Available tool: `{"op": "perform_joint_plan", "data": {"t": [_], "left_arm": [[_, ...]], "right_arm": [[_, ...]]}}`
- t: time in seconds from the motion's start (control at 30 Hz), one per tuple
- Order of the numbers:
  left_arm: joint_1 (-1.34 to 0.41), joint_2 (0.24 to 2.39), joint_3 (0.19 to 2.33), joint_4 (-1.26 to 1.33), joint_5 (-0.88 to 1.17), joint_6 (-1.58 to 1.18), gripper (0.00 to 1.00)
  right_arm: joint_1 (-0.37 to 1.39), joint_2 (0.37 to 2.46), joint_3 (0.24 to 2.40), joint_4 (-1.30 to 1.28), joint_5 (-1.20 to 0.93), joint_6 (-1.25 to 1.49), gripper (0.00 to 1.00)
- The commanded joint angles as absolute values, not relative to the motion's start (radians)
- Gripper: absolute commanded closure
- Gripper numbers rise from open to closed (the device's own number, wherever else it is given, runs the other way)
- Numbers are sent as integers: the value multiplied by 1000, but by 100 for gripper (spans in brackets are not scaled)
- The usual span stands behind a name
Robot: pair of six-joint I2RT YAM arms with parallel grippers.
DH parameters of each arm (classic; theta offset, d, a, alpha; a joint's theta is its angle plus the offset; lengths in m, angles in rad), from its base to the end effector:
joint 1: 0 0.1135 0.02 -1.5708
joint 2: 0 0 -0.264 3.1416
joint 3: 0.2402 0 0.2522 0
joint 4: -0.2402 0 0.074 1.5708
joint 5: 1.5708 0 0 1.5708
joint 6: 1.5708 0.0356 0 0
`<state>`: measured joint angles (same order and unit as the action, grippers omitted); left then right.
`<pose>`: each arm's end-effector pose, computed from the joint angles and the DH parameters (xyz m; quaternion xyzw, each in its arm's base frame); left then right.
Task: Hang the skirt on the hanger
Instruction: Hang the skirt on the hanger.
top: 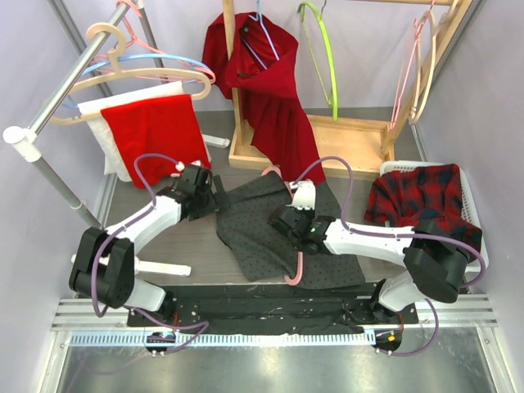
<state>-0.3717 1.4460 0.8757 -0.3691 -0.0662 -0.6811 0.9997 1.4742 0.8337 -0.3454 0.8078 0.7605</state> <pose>0.2714 -0.1033 0.2053 -0.1565 0.9371 -0.1287 0.2841 0.1737 0.2227 0.1958 0.0074 0.8877 -0.0354 0.4590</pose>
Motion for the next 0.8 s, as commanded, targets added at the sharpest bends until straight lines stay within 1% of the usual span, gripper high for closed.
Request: {"op": "perform_joint_plan", "data": {"t": [0.0,0.07,0.1,0.17,0.2,0.27,0.3,0.37,0.47,0.57,0.6,0.63,0.7,0.77], "left_arm": [[-371,1303,738,-359,52,-739,6],[-385,1243,678,-333,98,-787,4],[-418,1212,629,-312,121,-804,2],[-471,1126,589,-302,124,-857,1],[-541,1102,557,-296,108,-877,1],[-606,1030,508,-287,86,-946,2],[-662,1010,491,-281,74,-966,3],[-716,958,433,-244,58,-1035,5],[-777,922,372,-143,37,-1094,13],[-843,949,351,-48,14,-1146,28],[-862,966,351,-28,6,-1164,38],[-882,982,351,-8,6,-1172,42],[-929,1044,363,40,-23,-1181,50],[-969,1084,391,41,-26,-1186,54]], "right_arm": [[969,1491,883,-370,937,704,99],[971,1508,906,-368,930,700,99],[973,1522,913,-364,920,698,99],[977,1537,931,-362,913,698,99],[979,1551,937,-359,907,699,99],[983,1560,948,-356,904,701,99],[986,1563,951,-353,900,703,99],[995,1572,959,-351,891,709,99],[1005,1582,960,-345,882,722,99],[1014,1591,962,-342,879,733,99],[1019,1594,962,-344,876,735,99],[1023,1595,962,-342,876,742,99],[1028,1597,963,-344,874,747,99],[1029,1597,965,-344,873,752,99]]}}
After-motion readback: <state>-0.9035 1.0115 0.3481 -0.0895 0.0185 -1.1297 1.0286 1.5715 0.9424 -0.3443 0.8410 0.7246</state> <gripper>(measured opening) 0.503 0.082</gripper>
